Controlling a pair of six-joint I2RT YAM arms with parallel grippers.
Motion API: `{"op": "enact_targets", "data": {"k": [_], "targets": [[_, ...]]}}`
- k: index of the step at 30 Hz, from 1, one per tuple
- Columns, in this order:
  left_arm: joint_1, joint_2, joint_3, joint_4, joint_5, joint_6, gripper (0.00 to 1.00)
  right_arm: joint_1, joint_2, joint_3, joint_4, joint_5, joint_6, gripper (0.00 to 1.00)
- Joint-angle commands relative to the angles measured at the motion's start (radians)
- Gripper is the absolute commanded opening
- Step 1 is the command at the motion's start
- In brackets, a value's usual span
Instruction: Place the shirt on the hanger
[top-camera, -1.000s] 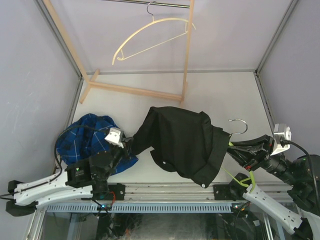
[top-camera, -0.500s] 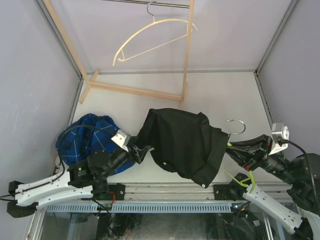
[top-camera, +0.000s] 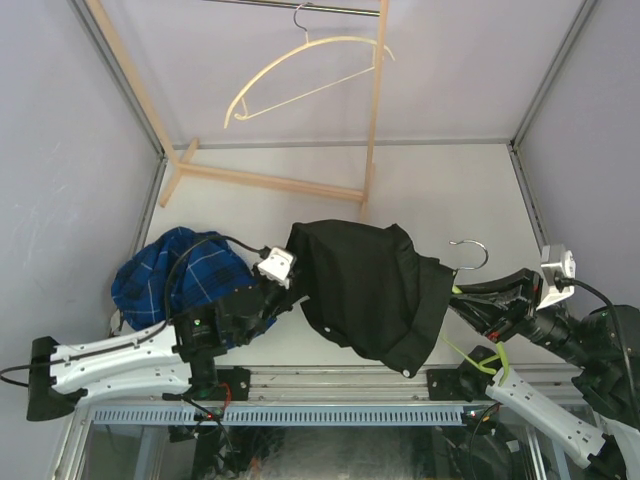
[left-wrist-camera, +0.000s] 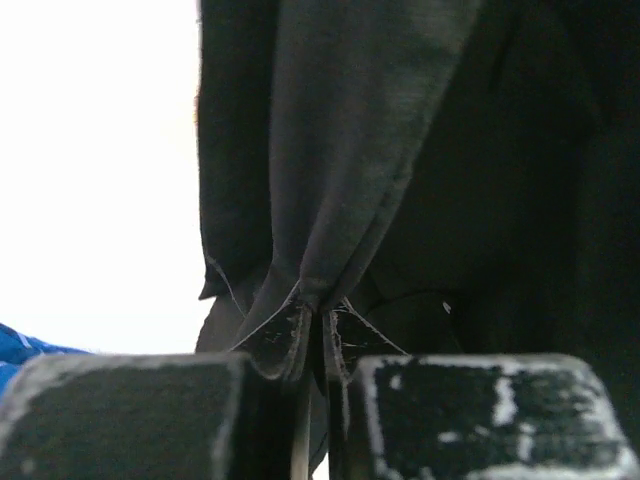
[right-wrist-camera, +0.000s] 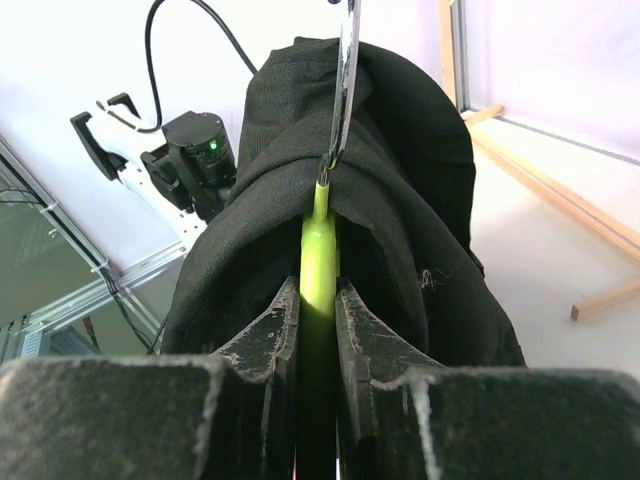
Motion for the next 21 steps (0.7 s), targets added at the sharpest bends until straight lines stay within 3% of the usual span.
{"op": "enact_targets", "data": {"k": [1, 12, 21], "targets": [[0.011, -0.020, 0.016, 0.003, -0.071, -0.034, 0.02, 0.003, 0.000, 0.013, 0.122, 0.026, 0.003, 0.00], [0.123, -0.351, -0.115, -0.270, -0.190, -0.289, 0.00, 0.006, -0.022, 0.014, 0.089, 0.087, -0.032, 0.00], [0.148, -0.368, -0.117, -0.394, -0.257, -0.402, 0.00, 0.008, -0.032, 0.013, 0.092, 0.086, -0.032, 0.00]]}}
